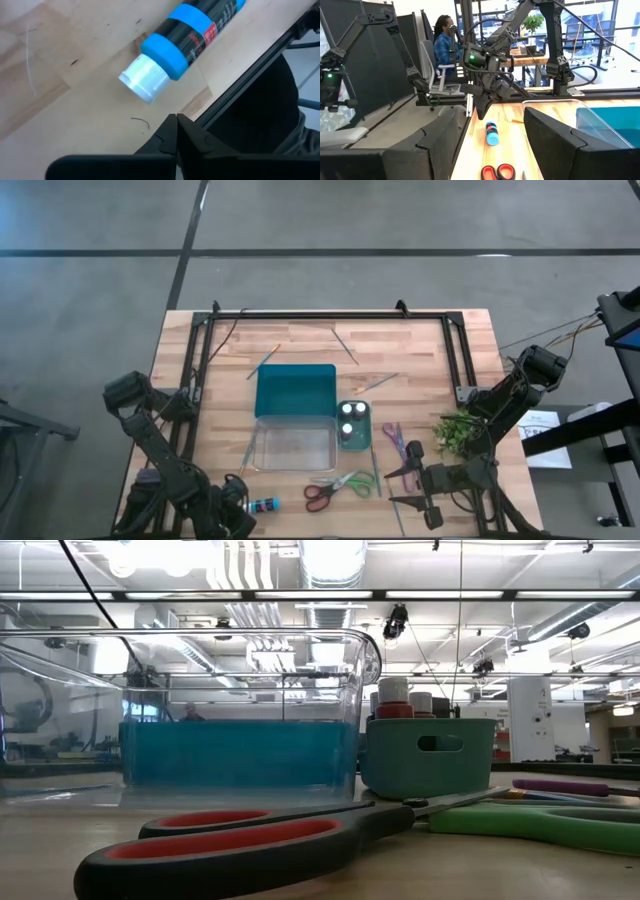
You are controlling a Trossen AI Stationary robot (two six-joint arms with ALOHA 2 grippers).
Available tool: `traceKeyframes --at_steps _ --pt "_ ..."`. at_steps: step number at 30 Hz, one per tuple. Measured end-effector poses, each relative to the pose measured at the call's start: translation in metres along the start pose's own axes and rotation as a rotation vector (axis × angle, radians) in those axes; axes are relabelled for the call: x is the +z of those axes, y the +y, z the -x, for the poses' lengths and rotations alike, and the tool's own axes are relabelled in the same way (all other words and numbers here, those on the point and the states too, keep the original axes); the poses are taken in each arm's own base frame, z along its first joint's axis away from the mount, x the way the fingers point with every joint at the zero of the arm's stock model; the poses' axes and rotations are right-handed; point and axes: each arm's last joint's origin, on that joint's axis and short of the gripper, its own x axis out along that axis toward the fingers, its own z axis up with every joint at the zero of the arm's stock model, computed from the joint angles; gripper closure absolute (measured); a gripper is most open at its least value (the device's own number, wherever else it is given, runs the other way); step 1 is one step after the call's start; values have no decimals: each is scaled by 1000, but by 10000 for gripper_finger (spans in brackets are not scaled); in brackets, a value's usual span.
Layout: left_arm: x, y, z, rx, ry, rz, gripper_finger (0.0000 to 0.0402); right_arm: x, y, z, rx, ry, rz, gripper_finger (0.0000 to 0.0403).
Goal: Pick & Place Paint Supplies
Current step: Put the blue paint bottle into the green bin
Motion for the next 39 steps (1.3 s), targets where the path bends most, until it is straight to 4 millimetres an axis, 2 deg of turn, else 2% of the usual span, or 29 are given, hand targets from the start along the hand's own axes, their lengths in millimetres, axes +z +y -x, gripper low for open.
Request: traceKeyframes --at_steps 9,12,16,18,27,33,39 --pt "0 1 -3 -40 18 5 394 0 0 0 -1 2 -3 181" --pt "2 9 -9 -47 23 24 394 0 0 0 0 4 -4 181" --pt "9 29 -15 45 -26 107 394 -1 0 0 -1 7 -2 181" --pt "11 33 -15 66 -56 150 394 -1 0 0 -1 7 -7 181" --pt "9 31 -16 -3 -94 111 394 -1 0 0 -4 7 -10 181" --pt "20 43 -14 43 -303 191 394 -1 0 0 -3 7 -14 181" --pt "15 39 -13 7 -285 209 394 -2 1 1 0 13 -10 181"
